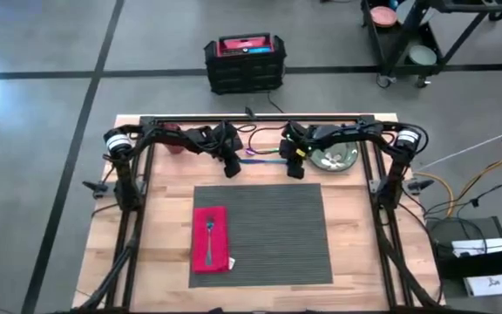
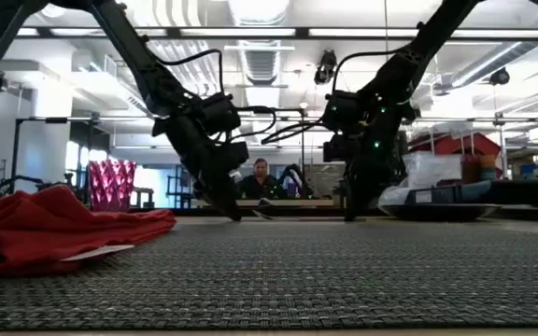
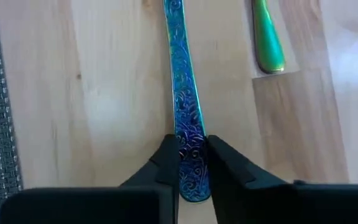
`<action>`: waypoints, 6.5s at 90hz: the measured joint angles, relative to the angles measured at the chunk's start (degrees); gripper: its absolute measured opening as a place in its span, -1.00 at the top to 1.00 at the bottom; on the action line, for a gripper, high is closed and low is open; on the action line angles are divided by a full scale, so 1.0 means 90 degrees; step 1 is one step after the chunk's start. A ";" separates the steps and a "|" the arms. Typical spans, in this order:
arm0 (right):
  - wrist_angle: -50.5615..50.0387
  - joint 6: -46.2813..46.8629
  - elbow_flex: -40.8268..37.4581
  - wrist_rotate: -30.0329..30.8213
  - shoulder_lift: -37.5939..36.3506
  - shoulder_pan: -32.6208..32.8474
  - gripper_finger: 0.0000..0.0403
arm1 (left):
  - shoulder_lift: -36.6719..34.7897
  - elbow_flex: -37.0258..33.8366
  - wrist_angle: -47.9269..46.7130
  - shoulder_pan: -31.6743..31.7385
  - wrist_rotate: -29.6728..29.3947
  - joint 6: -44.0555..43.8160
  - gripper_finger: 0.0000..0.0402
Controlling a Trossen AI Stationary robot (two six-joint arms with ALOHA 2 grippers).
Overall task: Set table place
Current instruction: Put the blue knife on the right side of the table mat
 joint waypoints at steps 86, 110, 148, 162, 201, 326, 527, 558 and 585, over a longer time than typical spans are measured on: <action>-0.1378 0.0910 0.0577 -0.0158 -0.0697 0.0019 0.98 | -0.1010 -0.0022 -0.0119 -0.0110 -0.0002 -0.0150 1.00; -0.0676 0.1201 0.0296 -0.0370 -0.0605 -0.0049 0.55 | -0.0385 -0.0022 0.0372 -0.0096 0.0002 -0.0068 1.00; -0.0549 0.1054 0.0206 -0.0361 -0.0616 -0.0037 0.14 | -0.0029 0.0015 0.0400 -0.0072 0.0047 -0.0053 1.00; -0.0761 0.0799 0.0179 -0.0352 -0.0632 -0.0037 0.13 | -0.0029 0.0012 0.0240 -0.0072 0.0042 -0.0052 1.00; 0.0260 0.0575 -0.0602 -0.0054 -0.0668 -0.0026 0.17 | -0.0017 -0.0027 0.0308 -0.0067 0.0170 -0.0028 1.00; 0.0576 0.2251 -0.0780 -0.1735 -0.0862 -0.0076 0.95 | -0.0618 -0.0070 0.0070 -0.0173 0.0364 0.0063 1.00; 0.0519 0.2607 0.0201 -0.2072 -0.0576 0.0893 0.69 | 0.0085 0.0593 -0.0044 -0.1012 -0.0123 0.0732 0.99; 0.0568 0.2712 0.0183 -0.2036 -0.0587 0.1064 0.81 | 0.0039 0.0595 -0.0056 -0.1012 0.0123 0.0746 0.99; 0.0574 0.2704 0.0180 -0.1931 -0.0586 0.1065 0.73 | 0.0070 0.0557 -0.0120 -0.1010 0.0123 0.0811 0.99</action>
